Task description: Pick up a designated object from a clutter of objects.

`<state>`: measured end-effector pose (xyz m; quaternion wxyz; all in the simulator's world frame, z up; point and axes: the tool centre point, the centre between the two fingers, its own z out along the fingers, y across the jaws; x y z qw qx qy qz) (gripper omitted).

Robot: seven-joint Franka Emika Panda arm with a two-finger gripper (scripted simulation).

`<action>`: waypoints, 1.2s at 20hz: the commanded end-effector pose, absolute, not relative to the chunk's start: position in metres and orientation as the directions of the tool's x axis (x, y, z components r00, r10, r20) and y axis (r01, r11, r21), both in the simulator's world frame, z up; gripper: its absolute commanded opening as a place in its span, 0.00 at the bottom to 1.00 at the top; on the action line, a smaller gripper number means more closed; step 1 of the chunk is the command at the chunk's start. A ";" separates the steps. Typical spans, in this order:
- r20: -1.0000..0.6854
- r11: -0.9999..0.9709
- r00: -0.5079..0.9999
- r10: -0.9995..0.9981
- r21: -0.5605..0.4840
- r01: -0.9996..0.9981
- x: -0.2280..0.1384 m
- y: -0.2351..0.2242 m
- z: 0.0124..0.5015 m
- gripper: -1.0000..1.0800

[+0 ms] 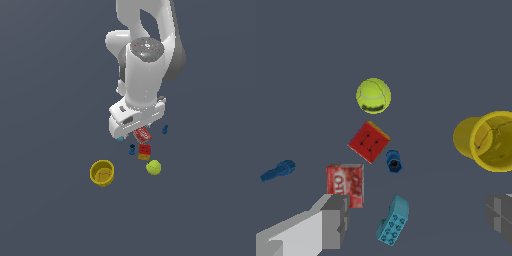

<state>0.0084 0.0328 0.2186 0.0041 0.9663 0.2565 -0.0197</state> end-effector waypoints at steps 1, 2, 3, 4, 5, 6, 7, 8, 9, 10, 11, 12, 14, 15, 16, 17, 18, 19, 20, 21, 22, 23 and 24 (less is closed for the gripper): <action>-0.039 -0.827 0.826 0.562 -0.001 0.563 0.009 0.036 0.206 0.96; -0.038 -0.809 0.808 0.588 0.000 0.588 0.010 0.037 0.201 0.96; -0.038 -0.790 0.790 0.612 0.000 0.613 0.010 0.039 0.196 0.96; -0.037 -0.771 0.770 0.637 0.000 0.637 0.010 0.040 0.191 0.96; -0.036 -0.751 0.750 0.660 0.000 0.661 0.010 0.042 0.185 0.96; -0.036 -0.730 0.729 0.683 0.000 0.684 0.010 0.043 0.180 0.96; -0.035 -0.708 0.708 0.706 0.000 0.706 0.010 0.045 0.175 0.96; -0.034 -0.686 0.685 0.728 0.000 0.728 0.010 0.046 0.170 0.96; -0.033 -0.663 0.662 0.749 0.000 0.749 0.010 0.048 0.165 0.96; -0.032 -0.639 0.638 0.769 0.000 0.769 0.009 0.050 0.160 0.96; -0.031 -0.614 0.614 0.789 0.000 0.789 0.009 0.051 0.156 0.96; -0.030 -0.589 0.589 0.807 0.000 0.808 0.009 0.053 0.151 0.96; -0.027 -0.538 0.538 0.843 -0.001 0.843 0.008 0.057 0.141 0.96; -0.025 -0.511 0.511 0.859 -0.001 0.860 0.007 0.058 0.136 0.96; -0.024 -0.484 0.484 0.875 -0.001 0.875 0.007 0.060 0.131 0.96; -0.022 -0.457 0.456 0.890 -0.001 0.890 0.006 0.062 0.126 0.96; -0.020 -0.430 0.430 0.903 -0.001 0.903 0.005 0.064 0.122 0.96; -0.018 -0.405 0.405 0.914 -0.002 0.914 0.005 0.066 0.118 0.96; -0.017 -0.381 0.380 0.925 -0.002 0.925 0.004 0.067 0.114 0.96; -0.015 -0.358 0.358 0.934 -0.002 0.934 0.003 0.069 0.110 0.96; -0.013 -0.336 0.336 0.942 -0.002 0.942 0.003 0.070 0.106 0.96; -0.012 -0.316 0.316 0.949 -0.002 0.949 0.002 0.072 0.103 0.96; -0.010 -0.297 0.297 0.955 -0.001 0.955 0.001 0.073 0.100 0.96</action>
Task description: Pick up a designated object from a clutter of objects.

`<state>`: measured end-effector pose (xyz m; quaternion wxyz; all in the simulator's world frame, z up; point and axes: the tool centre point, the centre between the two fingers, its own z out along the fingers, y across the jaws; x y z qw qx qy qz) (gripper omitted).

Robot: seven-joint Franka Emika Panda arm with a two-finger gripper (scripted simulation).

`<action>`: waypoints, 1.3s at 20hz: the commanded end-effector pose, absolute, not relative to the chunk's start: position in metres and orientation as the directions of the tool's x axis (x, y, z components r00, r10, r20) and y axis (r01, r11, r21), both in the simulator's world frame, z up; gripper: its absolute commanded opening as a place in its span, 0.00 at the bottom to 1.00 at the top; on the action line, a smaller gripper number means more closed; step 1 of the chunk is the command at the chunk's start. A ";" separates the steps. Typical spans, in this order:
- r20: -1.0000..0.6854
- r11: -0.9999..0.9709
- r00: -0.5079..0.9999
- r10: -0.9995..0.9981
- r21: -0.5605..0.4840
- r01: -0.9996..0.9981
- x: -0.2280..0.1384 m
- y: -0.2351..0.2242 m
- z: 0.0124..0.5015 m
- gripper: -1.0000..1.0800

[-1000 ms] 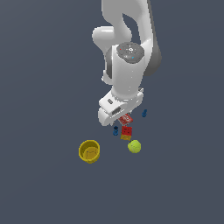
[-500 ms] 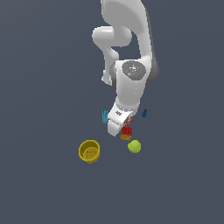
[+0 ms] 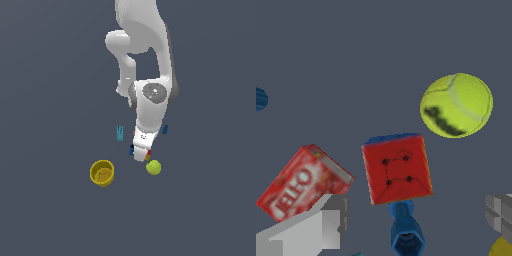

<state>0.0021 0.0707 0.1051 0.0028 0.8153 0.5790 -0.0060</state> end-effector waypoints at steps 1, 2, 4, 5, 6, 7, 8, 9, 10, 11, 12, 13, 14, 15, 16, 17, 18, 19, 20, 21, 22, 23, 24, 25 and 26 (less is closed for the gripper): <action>-0.009 -0.279 0.279 0.960 -0.001 0.960 0.001 0.074 0.098 0.96; -0.007 -0.263 0.263 0.965 -0.001 0.965 0.000 0.075 0.095 0.96; -0.005 -0.235 0.235 0.972 -0.001 0.972 -0.001 0.077 0.091 0.96; -0.004 -0.224 0.224 0.975 -0.001 0.975 -0.001 0.078 0.089 0.96; -0.003 -0.213 0.213 0.977 0.000 0.977 -0.002 0.079 0.088 0.96; -0.002 -0.205 0.205 0.979 0.000 0.979 -0.002 0.079 0.086 0.96; -0.001 -0.198 0.198 0.980 0.000 0.980 -0.002 0.080 0.085 0.96; -0.001 -0.192 0.192 0.981 0.000 0.981 -0.003 0.080 0.084 0.96; 0.000 -0.188 0.188 0.982 0.000 0.982 -0.003 0.080 0.084 0.96; 0.000 -0.186 0.186 0.983 0.000 0.983 -0.003 0.081 0.084 0.96; 0.000 -0.185 0.185 0.983 0.000 0.983 -0.003 0.081 0.083 0.96; -0.001 -0.190 0.190 0.982 -0.001 0.982 -0.003 0.080 0.084 0.96; -0.001 -0.190 0.190 0.982 -0.001 0.982 -0.003 0.080 0.084 0.96; -0.001 -0.190 0.190 0.982 -0.001 0.982 -0.003 0.080 0.083 0.96; -0.001 -0.190 0.190 0.982 -0.001 0.982 -0.003 0.080 0.081 0.96; -0.001 -0.190 0.190 0.982 -0.001 0.982 -0.003 0.080 0.079 0.96; 0.000 -0.189 0.189 0.982 -0.001 0.982 -0.003 0.080 0.076 0.96; 0.000 -0.189 0.189 0.982 -0.001 0.982 -0.003 0.080 0.072 0.96; 0.000 -0.188 0.188 0.982 -0.001 0.982 -0.004 0.080 0.068 0.96; 0.000 -0.188 0.188 0.982 -0.001 0.982 -0.004 0.080 0.063 0.96; 0.000 -0.187 0.187 0.982 0.000 0.982 -0.004 0.080 0.058 0.96; 0.000 -0.186 0.186 0.982 0.000 0.982 -0.004 0.081 0.052 0.96; 0.000 -0.186 0.186 0.983 0.000 0.983 -0.004 0.081 0.048 0.96; 0.000 -0.186 0.186 0.983 0.000 0.983 -0.004 0.080 0.044 0.96; 0.000 -0.185 0.185 0.983 0.000 0.983 -0.004 0.081 0.040 0.96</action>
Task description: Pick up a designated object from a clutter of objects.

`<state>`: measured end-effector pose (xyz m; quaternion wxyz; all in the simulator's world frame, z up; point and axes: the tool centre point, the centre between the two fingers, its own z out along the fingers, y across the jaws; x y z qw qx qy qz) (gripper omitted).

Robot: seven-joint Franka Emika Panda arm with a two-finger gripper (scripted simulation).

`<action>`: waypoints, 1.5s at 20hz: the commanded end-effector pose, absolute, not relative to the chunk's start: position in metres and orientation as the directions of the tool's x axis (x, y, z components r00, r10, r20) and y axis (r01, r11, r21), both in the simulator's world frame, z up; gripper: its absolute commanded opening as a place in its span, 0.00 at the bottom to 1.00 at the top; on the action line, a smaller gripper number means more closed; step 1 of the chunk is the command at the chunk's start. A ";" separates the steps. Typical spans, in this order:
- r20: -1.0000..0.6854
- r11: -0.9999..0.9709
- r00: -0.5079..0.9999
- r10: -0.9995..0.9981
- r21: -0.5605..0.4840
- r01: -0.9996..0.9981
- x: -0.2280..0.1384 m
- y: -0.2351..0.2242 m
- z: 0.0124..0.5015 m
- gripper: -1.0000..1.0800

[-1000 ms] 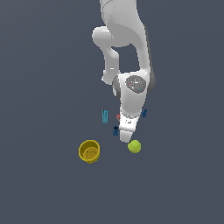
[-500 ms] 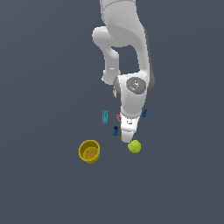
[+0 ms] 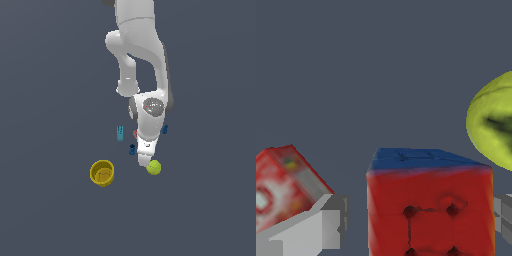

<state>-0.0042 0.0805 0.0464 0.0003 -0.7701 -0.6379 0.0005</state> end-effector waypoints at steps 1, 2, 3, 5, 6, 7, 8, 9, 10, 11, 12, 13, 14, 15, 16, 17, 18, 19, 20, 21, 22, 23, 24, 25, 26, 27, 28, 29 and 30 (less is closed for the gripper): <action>0.000 -0.185 0.185 0.983 0.000 0.983 -0.004 0.080 0.038 0.96; 0.000 -0.185 0.185 0.983 0.000 0.983 -0.004 0.080 0.036 0.96; 0.000 -0.185 0.185 0.983 0.000 0.983 -0.004 0.080 0.034 0.96; 0.000 -0.185 0.185 0.983 0.000 0.983 -0.004 0.081 0.033 0.96; 0.000 -0.185 0.185 0.983 0.000 0.983 -0.004 0.081 0.033 0.00; 0.000 -0.185 0.185 0.983 0.000 0.983 -0.004 0.081 0.033 0.00; 0.000 -0.185 0.185 0.983 0.000 0.983 -0.004 0.081 0.033 0.00; 0.000 -0.185 0.185 0.983 0.000 0.983 -0.004 0.081 0.033 0.00; 0.000 -0.185 0.185 0.983 0.000 0.983 -0.004 0.081 0.033 0.00; 0.000 -0.185 0.185 0.983 0.000 0.983 -0.004 0.081 0.033 0.00; 0.000 -0.185 0.185 0.983 0.000 0.983 -0.004 0.081 0.033 0.00; 0.000 -0.185 0.185 0.983 0.000 0.983 -0.004 0.081 0.033 0.00; 0.000 -0.185 0.185 0.983 0.000 0.983 -0.004 0.081 0.033 0.00; 0.000 -0.185 0.185 0.983 0.000 0.983 -0.004 0.081 0.033 0.00; 0.000 -0.185 0.185 0.983 0.002 0.983 -0.003 0.080 0.034 0.00; 0.000 -0.185 0.185 0.983 0.002 0.983 -0.003 0.080 0.034 0.00; 0.000 -0.185 0.185 0.983 0.002 0.983 -0.003 0.080 0.035 0.00; 0.000 -0.185 0.185 0.983 0.002 0.983 -0.003 0.079 0.036 0.00; 0.000 -0.185 0.185 0.983 0.002 0.983 -0.004 0.078 0.037 0.00; 0.000 -0.185 0.185 0.983 0.002 0.983 -0.004 0.077 0.039 0.00; 0.000 -0.185 0.185 0.983 0.002 0.983 -0.005 0.075 0.041 0.00; 0.000 -0.185 0.185 0.983 0.002 0.983 -0.006 0.074 0.044 0.00; -0.001 -0.185 0.185 0.983 0.002 0.983 -0.007 0.072 0.047 0.00; -0.001 -0.185 0.185 0.983 0.002 0.983 -0.008 0.069 0.051 0.00; -0.001 -0.185 0.185 0.983 0.002 0.983 -0.009 0.067 0.054 0.00; -0.001 -0.185 0.185 0.983 0.002 0.983 -0.010 0.064 0.059 0.00; -0.001 -0.185 0.185 0.983 0.001 0.983 -0.012 0.061 0.063 0.00; -0.001 -0.185 0.185 0.983 0.001 0.983 -0.013 0.058 0.068 0.00; -0.001 -0.185 0.185 0.983 0.001 0.983 -0.015 0.054 0.074 0.00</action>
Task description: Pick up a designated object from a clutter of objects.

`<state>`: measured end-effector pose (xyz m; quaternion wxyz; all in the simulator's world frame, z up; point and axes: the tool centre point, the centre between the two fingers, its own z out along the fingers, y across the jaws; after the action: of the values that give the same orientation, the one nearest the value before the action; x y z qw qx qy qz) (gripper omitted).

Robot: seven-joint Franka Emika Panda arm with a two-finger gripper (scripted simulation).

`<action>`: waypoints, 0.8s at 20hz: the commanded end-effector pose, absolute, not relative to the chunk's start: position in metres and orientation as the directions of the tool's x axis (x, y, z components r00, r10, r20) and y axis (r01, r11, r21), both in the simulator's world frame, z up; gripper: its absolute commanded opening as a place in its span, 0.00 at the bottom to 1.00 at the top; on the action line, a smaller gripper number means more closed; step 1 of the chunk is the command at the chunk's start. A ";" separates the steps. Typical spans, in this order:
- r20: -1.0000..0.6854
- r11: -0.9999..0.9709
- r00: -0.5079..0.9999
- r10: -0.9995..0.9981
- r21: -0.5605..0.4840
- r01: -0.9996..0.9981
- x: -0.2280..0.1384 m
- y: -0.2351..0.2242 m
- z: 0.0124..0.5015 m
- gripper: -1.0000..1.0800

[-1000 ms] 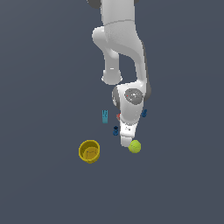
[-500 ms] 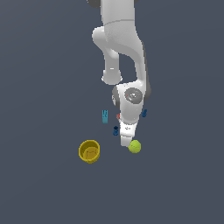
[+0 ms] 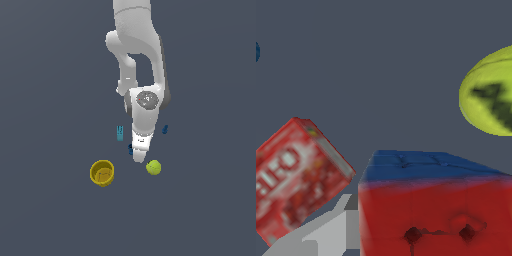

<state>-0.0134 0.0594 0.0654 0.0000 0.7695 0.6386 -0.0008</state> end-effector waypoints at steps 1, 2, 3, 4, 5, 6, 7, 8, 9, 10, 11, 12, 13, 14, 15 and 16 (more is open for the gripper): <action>-0.001 -0.185 0.185 0.983 0.001 0.983 -0.017 0.050 0.080 0.00; -0.001 -0.185 0.185 0.983 0.001 0.983 -0.019 0.046 0.086 0.00; -0.001 -0.185 0.185 0.983 0.001 0.983 -0.021 0.042 0.093 0.00; -0.001 -0.185 0.185 0.983 0.001 0.983 -0.023 0.037 0.100 0.00; -0.001 -0.184 0.184 0.983 0.001 0.983 -0.025 0.032 0.108 0.00; -0.001 -0.184 0.184 0.983 0.001 0.983 -0.027 0.027 0.116 0.00; -0.001 -0.184 0.184 0.983 0.001 0.983 -0.030 0.022 0.124 0.00; -0.001 -0.184 0.184 0.983 0.001 0.983 -0.032 0.016 0.133 0.00; 0.000 -0.184 0.184 0.983 0.001 0.983 -0.034 0.011 0.141 0.00; 0.000 -0.184 0.184 0.983 0.001 0.983 -0.037 0.006 0.150 0.00; 0.001 -0.184 0.184 0.983 0.001 0.983 -0.039 0.000 0.158 0.00; 0.001 -0.184 0.184 0.983 0.001 0.983 -0.042 -0.005 0.167 0.00; 0.002 -0.184 0.184 0.983 0.001 0.983 -0.044 -0.011 0.176 0.00; 0.002 -0.184 0.184 0.983 0.001 0.983 -0.047 -0.017 0.185 0.00; 0.003 -0.184 0.184 0.983 0.001 0.983 -0.049 -0.022 0.195 0.00; 0.003 -0.184 0.184 0.983 0.001 0.983 -0.052 -0.028 0.204 0.00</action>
<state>-0.0479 -0.0197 0.1893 -0.0008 0.7694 0.6387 0.0002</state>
